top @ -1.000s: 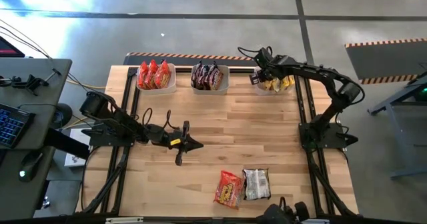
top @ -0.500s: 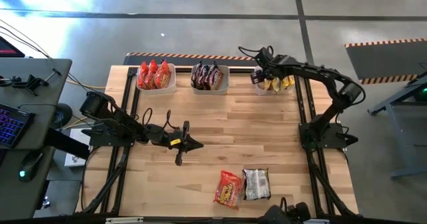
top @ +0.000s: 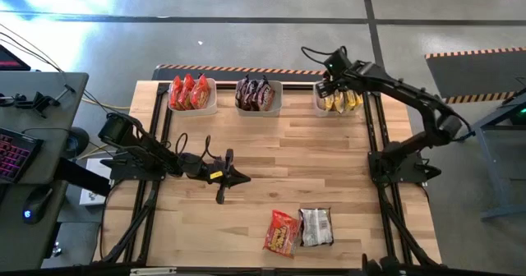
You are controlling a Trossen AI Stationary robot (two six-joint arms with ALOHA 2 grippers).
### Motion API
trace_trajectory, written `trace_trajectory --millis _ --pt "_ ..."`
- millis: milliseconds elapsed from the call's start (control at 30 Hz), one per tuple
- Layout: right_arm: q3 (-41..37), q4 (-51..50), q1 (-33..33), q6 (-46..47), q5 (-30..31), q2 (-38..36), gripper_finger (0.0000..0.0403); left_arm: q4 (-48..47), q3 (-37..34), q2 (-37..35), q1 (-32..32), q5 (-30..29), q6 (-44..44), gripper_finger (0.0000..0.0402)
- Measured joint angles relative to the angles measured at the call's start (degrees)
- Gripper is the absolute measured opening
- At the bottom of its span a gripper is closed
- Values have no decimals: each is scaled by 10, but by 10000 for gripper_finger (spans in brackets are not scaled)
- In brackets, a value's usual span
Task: Sort Maruchan noodles
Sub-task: Put the orange noodle pack into the white bin
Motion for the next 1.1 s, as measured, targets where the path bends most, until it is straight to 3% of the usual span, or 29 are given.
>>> trace_trajectory --millis 233,367,433,567,733,1100 --pt "-28 17 35 -36 39 -64 110 0 0 0 0 0 0 0" --pt "-95 112 60 -67 40 -96 30 0 0 0 0 0 0 0" --pt "-143 177 73 -83 36 -113 8 -2 0 0 0 1 -1 0" --pt "-240 315 116 -104 29 -147 18 -11 0 0 0 9 -5 0" --pt "-343 473 181 -112 28 -189 2 -31 6 0 0 10 -5 0" --pt "-482 708 306 -140 50 -207 0 -259 110 0 -4 26 -5 0"
